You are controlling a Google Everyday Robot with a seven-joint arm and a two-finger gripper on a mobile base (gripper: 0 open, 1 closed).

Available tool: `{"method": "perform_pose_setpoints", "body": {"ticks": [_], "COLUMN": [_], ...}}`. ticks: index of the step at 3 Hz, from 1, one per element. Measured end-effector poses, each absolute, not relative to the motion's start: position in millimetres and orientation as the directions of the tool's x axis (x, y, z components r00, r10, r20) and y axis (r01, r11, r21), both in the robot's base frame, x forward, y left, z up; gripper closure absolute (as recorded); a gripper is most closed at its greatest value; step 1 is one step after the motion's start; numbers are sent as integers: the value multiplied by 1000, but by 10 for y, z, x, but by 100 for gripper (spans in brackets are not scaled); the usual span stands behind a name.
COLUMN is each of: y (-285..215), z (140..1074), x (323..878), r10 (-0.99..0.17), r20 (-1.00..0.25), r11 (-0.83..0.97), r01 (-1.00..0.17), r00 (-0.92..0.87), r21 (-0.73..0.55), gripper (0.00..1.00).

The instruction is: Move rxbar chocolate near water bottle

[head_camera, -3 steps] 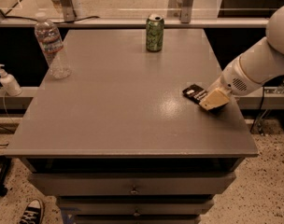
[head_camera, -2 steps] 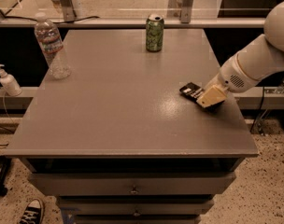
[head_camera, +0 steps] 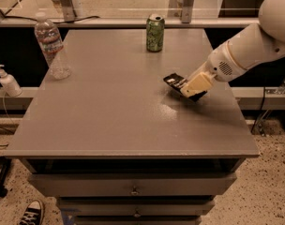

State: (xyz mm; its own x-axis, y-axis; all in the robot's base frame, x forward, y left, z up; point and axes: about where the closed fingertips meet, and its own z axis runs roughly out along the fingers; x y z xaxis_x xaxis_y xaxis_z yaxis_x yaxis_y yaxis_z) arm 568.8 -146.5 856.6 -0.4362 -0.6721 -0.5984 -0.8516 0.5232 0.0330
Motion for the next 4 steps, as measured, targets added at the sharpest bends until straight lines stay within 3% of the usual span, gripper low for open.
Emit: {"method": "perform_pose_setpoints", "body": {"ticks": [2, 4], "y": [-1374, -566], "z": [8587, 8592], "x": [5707, 6280], "r10": [-663, -620], "r20": [-620, -718], "r11": [521, 443], "r01": [-853, -896], "r00": [-420, -315], "r21": [21, 11], "gripper": [100, 100]}}
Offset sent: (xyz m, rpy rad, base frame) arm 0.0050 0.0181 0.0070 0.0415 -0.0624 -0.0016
